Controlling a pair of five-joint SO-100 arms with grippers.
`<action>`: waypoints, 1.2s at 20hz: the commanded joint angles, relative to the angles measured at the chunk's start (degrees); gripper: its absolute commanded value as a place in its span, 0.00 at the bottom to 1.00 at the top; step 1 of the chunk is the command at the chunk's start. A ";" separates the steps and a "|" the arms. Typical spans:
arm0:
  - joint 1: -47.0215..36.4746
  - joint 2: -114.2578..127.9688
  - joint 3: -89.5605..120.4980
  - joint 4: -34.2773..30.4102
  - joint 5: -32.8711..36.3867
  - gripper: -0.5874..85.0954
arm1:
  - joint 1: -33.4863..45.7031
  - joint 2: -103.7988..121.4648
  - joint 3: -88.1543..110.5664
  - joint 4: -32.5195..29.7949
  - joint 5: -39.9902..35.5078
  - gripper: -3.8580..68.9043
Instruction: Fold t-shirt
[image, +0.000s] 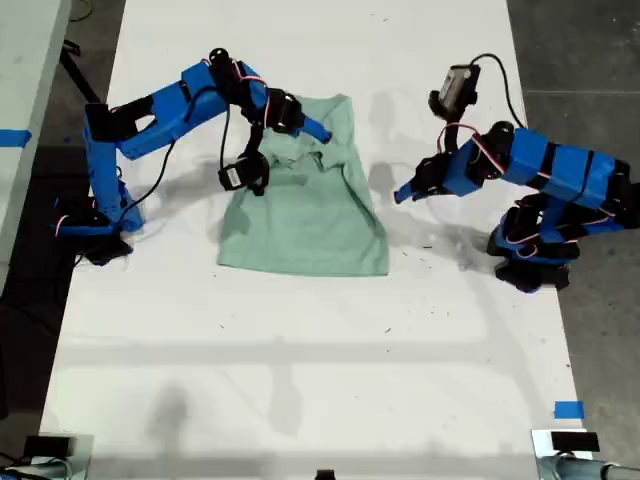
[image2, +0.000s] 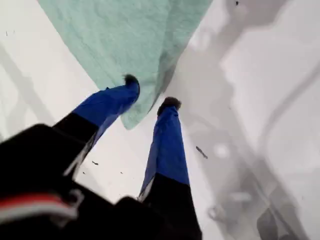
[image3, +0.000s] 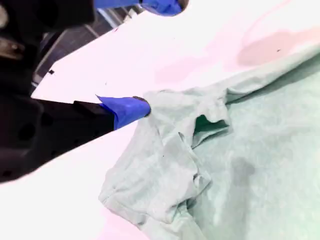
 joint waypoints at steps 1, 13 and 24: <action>7.12 14.15 8.53 4.39 -1.85 0.40 | -5.01 1.32 3.78 -6.59 2.02 0.35; 20.13 47.20 67.76 -4.22 -23.03 0.39 | -15.91 -27.60 4.31 -23.03 7.56 0.40; 20.30 51.06 73.65 -5.45 -24.70 0.38 | -15.91 -30.32 -23.82 -8.61 5.19 0.04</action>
